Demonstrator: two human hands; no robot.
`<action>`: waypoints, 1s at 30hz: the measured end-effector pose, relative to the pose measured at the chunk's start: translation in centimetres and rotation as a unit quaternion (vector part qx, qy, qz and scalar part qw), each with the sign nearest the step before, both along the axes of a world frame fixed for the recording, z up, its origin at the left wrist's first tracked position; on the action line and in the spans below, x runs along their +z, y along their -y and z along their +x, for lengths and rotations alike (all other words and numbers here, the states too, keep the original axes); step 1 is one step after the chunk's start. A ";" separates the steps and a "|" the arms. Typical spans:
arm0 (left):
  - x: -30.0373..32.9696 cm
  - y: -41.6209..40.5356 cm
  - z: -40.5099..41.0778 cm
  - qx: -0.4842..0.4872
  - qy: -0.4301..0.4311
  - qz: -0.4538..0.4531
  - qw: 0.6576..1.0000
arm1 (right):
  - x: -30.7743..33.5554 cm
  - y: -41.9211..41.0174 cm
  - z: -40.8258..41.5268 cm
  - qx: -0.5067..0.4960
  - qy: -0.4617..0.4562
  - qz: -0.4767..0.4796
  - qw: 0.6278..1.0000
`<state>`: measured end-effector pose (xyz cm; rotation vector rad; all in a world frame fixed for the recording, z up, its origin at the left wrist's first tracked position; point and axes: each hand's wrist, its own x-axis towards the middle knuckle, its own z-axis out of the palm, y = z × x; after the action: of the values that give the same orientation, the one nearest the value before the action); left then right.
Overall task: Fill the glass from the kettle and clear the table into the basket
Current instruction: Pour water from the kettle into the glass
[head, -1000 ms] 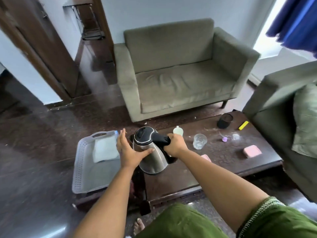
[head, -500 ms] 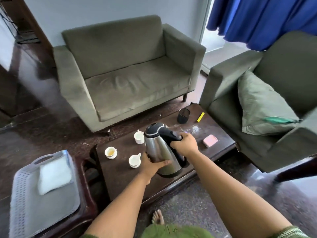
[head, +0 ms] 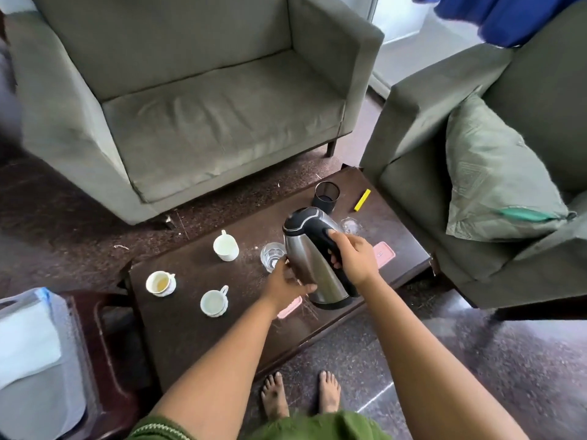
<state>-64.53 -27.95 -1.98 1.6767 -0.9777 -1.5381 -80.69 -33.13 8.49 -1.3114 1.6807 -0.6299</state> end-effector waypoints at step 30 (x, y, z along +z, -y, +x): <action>-11.4 5.7 4.6 0.066 0.249 0.007 0.966 | -6.7 6.2 2.4 0.206 -0.065 0.058 0.975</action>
<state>-59.95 -33.70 -13.42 2.1464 -1.0723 -1.0546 -78.29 -39.30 1.79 -1.5812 1.4582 -0.2020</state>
